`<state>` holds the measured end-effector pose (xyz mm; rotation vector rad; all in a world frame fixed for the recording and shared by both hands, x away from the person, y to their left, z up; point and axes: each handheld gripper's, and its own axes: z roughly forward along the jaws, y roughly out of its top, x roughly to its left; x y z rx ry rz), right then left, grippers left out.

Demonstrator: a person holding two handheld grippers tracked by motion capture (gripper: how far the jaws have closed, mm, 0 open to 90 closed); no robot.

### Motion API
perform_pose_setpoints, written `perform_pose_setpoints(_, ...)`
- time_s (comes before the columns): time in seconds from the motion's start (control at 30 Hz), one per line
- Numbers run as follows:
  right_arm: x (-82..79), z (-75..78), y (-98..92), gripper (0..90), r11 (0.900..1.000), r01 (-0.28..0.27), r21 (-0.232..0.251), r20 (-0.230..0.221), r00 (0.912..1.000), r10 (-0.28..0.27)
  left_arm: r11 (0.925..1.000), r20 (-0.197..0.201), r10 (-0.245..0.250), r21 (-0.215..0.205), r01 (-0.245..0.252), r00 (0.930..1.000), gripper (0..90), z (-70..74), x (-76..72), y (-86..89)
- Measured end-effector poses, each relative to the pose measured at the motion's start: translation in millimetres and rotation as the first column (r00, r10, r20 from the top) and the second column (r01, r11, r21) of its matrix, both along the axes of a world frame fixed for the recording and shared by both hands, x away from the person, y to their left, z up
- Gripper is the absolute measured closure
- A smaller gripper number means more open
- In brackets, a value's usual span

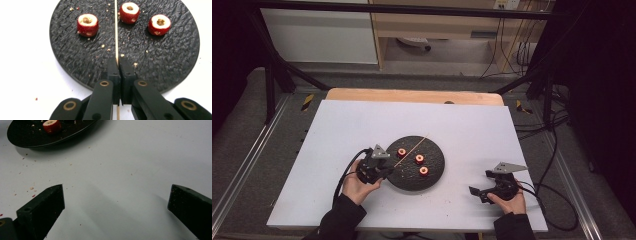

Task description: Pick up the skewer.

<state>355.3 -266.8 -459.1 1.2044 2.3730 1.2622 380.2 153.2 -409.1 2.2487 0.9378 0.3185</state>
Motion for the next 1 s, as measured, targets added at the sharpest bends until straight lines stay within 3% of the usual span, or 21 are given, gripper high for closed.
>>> perform_pose_setpoints(0.07,0.2,-0.3,0.1,1.4,1.0,0.001,-0.002,0.001,1.0,-0.001,0.9997,0.016,0.006,-0.024,-0.005,0.9999,88.2,0.8,-6.0,7.5)
perform_pose_setpoints(0.33,0.3,0.1,0.1,1.4,1.0,0.004,0.001,-0.003,1.0,-0.004,0.9986,0.048,0.017,-0.05,-0.015,0.9987,88.2,1.7,-20.2,23.5)
perform_pose_setpoints(0.63,1.1,1.0,0.3,1.4,1.0,0.013,-0.001,-0.007,0.9999,-0.013,0.9942,0.084,0.052,-0.099,-0.044,0.9951,88.2,-6.2,-35.9,44.7)
perform_pose_setpoints(1.0,5.6,5.2,8.0,1.0,0.999,0.03,-0.012,-0.024,0.9992,-0.03,0.9885,0.079,0.069,-0.139,-0.058,0.9945,88.1,-21.7,-45.8,62.4)
